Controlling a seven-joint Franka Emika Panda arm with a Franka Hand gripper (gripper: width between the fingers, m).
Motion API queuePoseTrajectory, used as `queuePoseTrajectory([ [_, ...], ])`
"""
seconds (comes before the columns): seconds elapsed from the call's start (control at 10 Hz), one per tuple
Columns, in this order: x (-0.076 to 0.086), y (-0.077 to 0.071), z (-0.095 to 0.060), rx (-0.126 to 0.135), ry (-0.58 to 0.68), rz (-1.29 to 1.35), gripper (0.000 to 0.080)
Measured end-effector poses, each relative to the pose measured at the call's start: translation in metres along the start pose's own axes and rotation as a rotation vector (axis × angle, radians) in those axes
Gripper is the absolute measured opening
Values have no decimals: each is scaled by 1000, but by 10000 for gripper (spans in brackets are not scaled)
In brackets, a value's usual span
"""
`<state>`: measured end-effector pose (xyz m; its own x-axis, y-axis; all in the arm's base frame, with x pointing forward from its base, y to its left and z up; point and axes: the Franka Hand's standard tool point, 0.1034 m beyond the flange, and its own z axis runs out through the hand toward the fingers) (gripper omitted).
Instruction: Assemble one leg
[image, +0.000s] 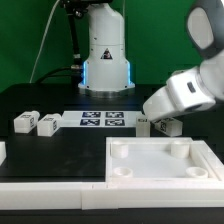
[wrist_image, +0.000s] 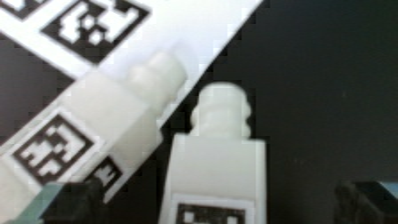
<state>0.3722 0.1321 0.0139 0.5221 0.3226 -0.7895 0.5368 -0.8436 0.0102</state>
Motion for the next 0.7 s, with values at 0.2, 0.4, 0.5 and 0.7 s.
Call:
queuePoseTrajectory([
  [0.2,9,3,-5,3,44,4,649],
  [0.4,11,6,-2,7,43,-3,649],
  [0.5,11,10,-1,10,47,-12,608],
  [0.7,11,11,-1,12,47,-9,432],
])
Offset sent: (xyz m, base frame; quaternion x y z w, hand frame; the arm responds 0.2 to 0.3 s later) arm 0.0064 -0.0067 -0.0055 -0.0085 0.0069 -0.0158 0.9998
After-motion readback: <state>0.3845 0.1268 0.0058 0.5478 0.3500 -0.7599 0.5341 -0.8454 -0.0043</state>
